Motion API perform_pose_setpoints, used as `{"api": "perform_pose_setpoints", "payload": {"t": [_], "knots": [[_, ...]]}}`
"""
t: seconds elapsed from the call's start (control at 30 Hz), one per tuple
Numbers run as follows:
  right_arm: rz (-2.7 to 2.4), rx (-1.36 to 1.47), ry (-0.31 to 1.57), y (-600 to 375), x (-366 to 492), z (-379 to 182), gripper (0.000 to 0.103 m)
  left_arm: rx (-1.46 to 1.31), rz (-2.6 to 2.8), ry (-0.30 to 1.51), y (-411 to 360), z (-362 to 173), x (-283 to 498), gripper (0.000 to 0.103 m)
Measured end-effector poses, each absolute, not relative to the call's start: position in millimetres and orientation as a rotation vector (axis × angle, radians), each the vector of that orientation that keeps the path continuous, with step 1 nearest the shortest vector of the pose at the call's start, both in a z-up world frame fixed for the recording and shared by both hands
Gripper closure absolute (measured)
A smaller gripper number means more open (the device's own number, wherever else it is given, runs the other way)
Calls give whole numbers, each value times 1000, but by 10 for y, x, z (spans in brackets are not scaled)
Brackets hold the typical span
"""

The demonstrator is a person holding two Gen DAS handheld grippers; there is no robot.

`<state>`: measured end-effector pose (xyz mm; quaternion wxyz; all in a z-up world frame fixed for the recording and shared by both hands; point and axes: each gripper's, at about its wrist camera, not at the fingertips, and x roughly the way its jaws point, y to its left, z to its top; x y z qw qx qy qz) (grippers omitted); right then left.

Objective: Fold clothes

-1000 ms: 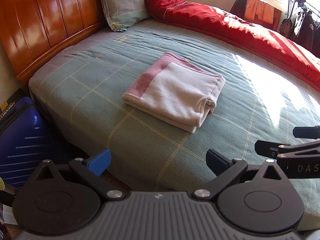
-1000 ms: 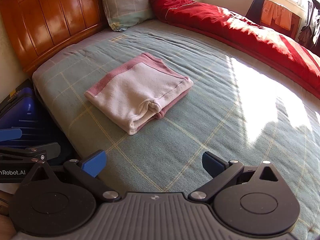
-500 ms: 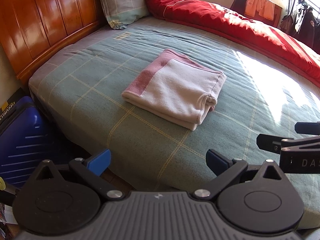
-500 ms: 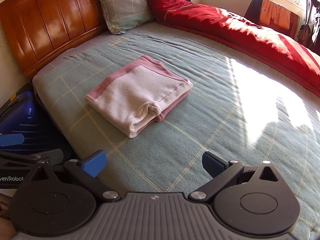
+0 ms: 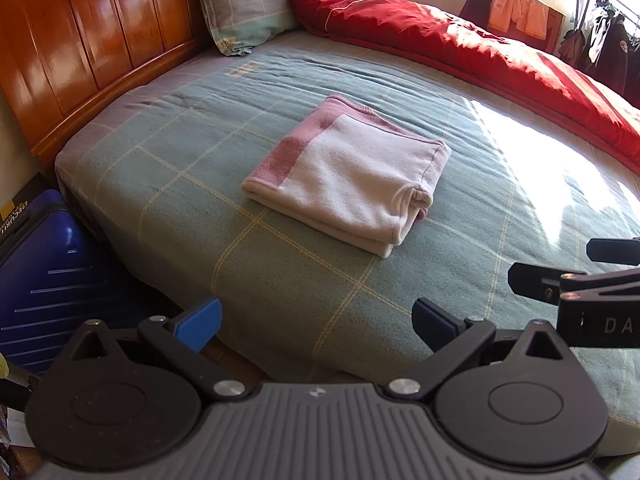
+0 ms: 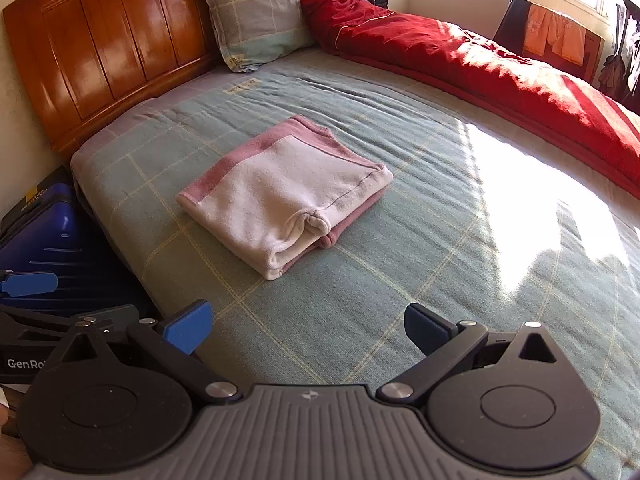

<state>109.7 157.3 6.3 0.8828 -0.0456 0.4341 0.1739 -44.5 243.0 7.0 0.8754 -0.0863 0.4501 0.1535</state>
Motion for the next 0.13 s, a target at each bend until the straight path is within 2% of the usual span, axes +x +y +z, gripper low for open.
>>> {"api": "perform_pose_setpoints", "payload": {"t": [0.13], "knots": [[362,-98,904,1582,1099,59,0,-181,320,939,2426,69,-449,2]]}}
